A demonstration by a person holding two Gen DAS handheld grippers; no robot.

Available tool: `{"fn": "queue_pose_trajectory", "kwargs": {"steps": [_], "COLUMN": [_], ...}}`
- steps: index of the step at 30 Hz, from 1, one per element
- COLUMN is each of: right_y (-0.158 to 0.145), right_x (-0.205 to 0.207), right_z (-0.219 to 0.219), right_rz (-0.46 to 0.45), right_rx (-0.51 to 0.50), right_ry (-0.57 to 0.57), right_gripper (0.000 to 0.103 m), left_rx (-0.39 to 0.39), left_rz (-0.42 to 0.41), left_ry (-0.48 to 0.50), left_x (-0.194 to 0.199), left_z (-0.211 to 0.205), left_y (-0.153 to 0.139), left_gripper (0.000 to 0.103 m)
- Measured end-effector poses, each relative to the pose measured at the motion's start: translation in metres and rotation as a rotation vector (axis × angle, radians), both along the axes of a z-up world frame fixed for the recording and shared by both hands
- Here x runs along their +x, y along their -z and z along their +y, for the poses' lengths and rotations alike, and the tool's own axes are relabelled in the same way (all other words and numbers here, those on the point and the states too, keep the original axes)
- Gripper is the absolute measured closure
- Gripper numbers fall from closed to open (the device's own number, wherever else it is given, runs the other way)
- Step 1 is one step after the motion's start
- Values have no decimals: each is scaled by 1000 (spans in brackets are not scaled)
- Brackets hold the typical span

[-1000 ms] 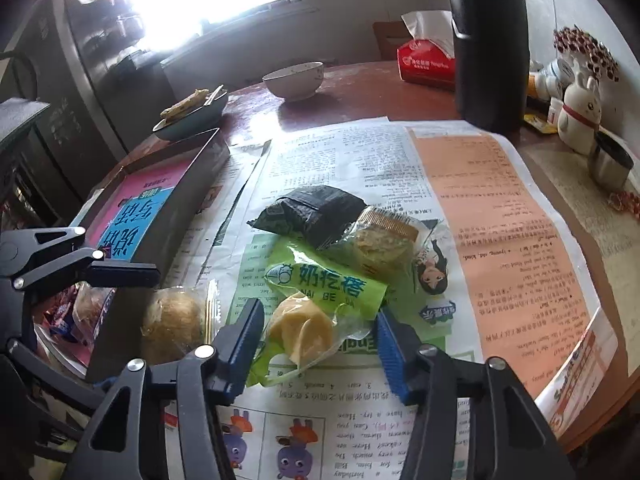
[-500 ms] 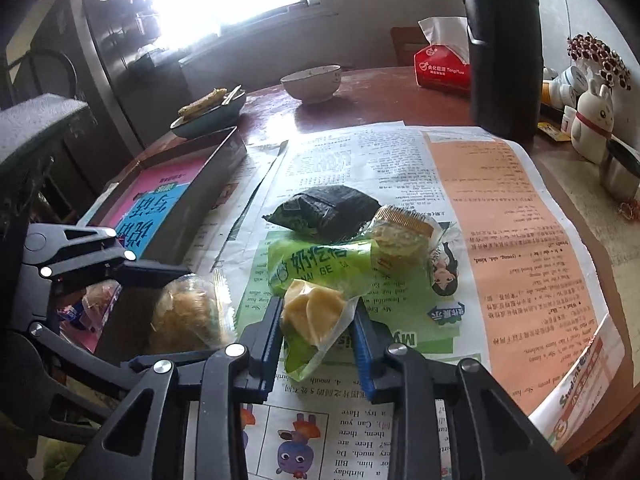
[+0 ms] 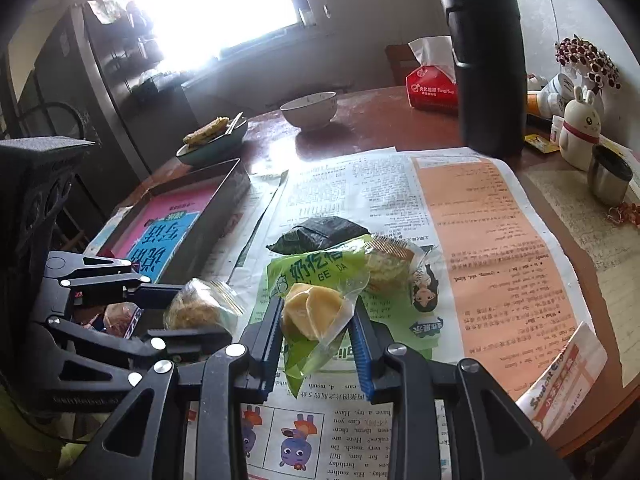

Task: Organize snacks
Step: 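Grasp the bread bun bag with the left tool while the right tool grasps a yellow cake bag, then carry the bread bun bag and yellow cake bag over the pink tray with both tools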

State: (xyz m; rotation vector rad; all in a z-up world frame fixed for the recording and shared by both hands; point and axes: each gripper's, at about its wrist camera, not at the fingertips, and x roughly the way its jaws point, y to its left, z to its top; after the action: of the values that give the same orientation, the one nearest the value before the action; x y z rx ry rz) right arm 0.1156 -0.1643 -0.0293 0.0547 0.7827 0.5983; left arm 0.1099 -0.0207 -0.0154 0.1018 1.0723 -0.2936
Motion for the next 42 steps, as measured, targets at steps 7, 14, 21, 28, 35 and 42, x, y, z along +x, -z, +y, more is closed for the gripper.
{"fn": "queue_pose_trajectory", "kwargs": {"steps": [7,14,21,28,35,42], "right_y": [-13,-26,-38,-48,-54,-58], "right_x": [-6,-15,-25,-36,-46,-55], "right_z": [-5,-2,4,20,49,84], "right_rz": [-32,-65,-90,-112,-125,-131], "right_rx": [24,39,50,59,56,51], "right_ry": [5,-8,-31,-73,-150,-244], "right_gripper": [71,71,71,71,71,71], "left_rx": [-27,-43,-57,-79,-82,-92], "left_rz": [-47,-83,-121,-153,-182,-212], "left_ry": [-37,-53,-74,-146,-248,-358], "left_x": [-10,-20,-35,-51,-71,-92], "left_z": [9,15,26,56,96,138], "left_y": [-19,-32,-45,-57,-65,-71], "left_gripper": [62,63,63,63,63,63]}}
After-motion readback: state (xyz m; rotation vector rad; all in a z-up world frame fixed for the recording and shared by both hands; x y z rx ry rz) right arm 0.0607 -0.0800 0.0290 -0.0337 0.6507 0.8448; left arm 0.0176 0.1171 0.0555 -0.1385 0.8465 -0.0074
